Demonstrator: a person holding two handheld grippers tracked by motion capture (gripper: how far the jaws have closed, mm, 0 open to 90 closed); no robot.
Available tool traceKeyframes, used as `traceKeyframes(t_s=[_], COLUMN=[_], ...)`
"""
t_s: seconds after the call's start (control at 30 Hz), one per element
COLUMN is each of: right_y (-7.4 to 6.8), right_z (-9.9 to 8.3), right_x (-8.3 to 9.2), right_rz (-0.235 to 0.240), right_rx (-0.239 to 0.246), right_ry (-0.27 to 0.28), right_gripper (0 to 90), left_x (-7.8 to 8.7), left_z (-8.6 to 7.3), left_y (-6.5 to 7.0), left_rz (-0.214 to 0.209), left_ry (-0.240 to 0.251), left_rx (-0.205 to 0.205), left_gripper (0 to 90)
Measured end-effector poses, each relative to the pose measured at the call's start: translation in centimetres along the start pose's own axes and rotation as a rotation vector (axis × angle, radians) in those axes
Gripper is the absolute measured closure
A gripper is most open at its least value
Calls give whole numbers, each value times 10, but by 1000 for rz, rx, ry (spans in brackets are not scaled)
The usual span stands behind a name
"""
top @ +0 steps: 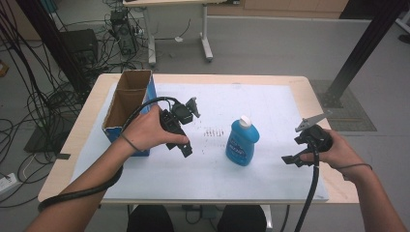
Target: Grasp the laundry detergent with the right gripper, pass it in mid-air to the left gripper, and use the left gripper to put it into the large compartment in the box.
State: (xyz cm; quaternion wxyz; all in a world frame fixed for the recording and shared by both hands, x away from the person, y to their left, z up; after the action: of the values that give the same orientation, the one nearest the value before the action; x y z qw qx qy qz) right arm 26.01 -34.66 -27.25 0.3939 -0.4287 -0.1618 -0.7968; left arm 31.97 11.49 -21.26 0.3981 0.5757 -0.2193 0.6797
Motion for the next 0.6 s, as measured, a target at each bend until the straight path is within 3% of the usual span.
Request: traceKeyframes(t_s=[0.6], right_y=[-15], right_z=[-13], right_x=[-1], right_rz=[17], right_rx=[-1], right_ry=[58], right_gripper=[54], left_x=[-1], left_z=[-2], left_y=[0], left_rz=[-1], left_ry=[2], left_rx=[6], left_gripper=[81])
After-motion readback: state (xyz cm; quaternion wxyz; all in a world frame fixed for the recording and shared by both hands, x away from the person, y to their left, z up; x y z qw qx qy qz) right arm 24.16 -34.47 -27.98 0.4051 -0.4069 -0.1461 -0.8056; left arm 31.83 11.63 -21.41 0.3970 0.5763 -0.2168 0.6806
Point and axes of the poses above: each handheld gripper's, and its own axes: x roughly backward along the jaws, z roughly out of its top, y roughly to its right, the point moved 3 cm from there along -x, roughly forward along the jaws, and after that the axes turned 8 degrees about y, right-handed, at the moved point
